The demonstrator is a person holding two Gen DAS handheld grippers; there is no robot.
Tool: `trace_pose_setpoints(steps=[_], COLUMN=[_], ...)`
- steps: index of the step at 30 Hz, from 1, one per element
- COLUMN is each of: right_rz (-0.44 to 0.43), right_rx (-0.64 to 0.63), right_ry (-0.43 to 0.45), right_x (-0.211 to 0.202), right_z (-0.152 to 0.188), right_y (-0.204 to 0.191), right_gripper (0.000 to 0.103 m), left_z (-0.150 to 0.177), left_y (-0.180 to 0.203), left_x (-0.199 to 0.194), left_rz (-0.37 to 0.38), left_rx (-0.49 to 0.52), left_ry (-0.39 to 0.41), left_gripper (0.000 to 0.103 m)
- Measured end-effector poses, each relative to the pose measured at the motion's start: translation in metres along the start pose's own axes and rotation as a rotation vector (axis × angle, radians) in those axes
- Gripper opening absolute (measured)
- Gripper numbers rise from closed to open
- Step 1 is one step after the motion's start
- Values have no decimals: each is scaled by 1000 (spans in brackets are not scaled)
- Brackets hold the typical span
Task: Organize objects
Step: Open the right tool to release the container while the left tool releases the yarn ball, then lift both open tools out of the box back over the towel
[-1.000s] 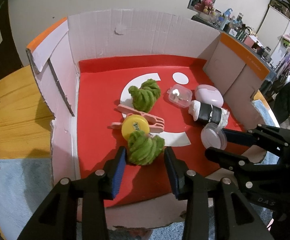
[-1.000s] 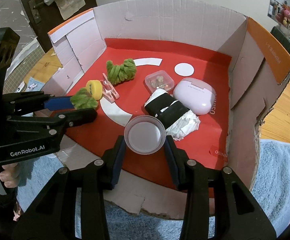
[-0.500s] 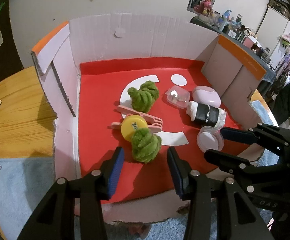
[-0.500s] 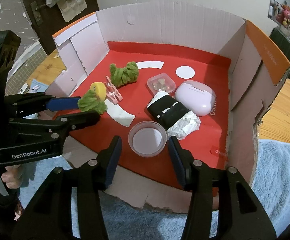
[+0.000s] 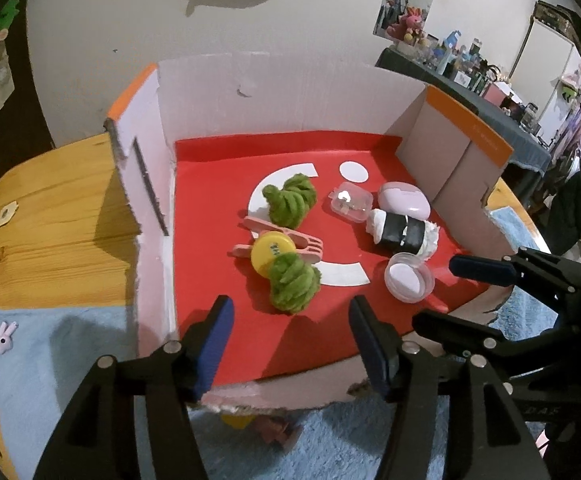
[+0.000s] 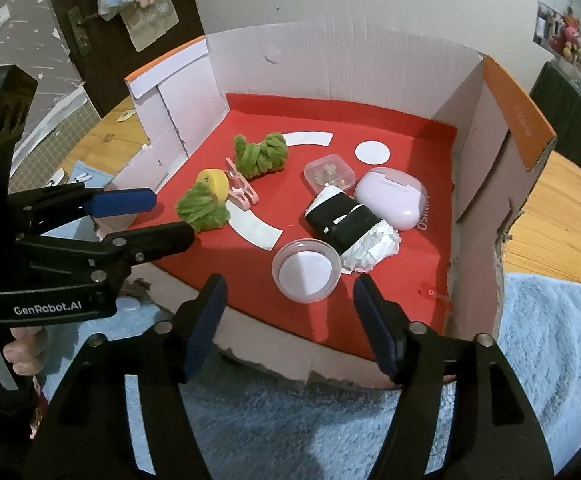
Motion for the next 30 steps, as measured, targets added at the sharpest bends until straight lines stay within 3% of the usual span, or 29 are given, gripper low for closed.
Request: trace_pose_setpoints(steps=[4, 7, 11, 19, 30], right_rz=[1, 3, 7, 23, 41], right_rx=[0, 0, 5, 17, 42], right_ry=[11, 20, 37, 72, 115], right_x=[-5, -9, -16, -29, -42], right_z=[3, 5, 9, 17, 28], right_y=[-3, -5, -8, -13, -22], right_gripper=[66, 71, 73, 79, 86], left_z=[4, 7, 12, 20, 37], left_y=[-1, -1, -1, -4, -10], left_x=[-5, -8, -15, -23, -35], left_rz=[0, 0, -12, -18, -37], left_rx=[-2, 0, 3, 12, 41], left_ry=[9, 15, 35, 54, 75], left_gripper=[62, 62, 72, 74, 84])
Point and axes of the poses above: each gripper's, at about its wrist camera, not at the fingertips, and x roughly the way its jaws point, y to its right, z to its underside, the point moved 6 cm from there along x, roughly the way its jaws point, and after that the axes turned 12 degrees about -y, right-handed, at the moved point
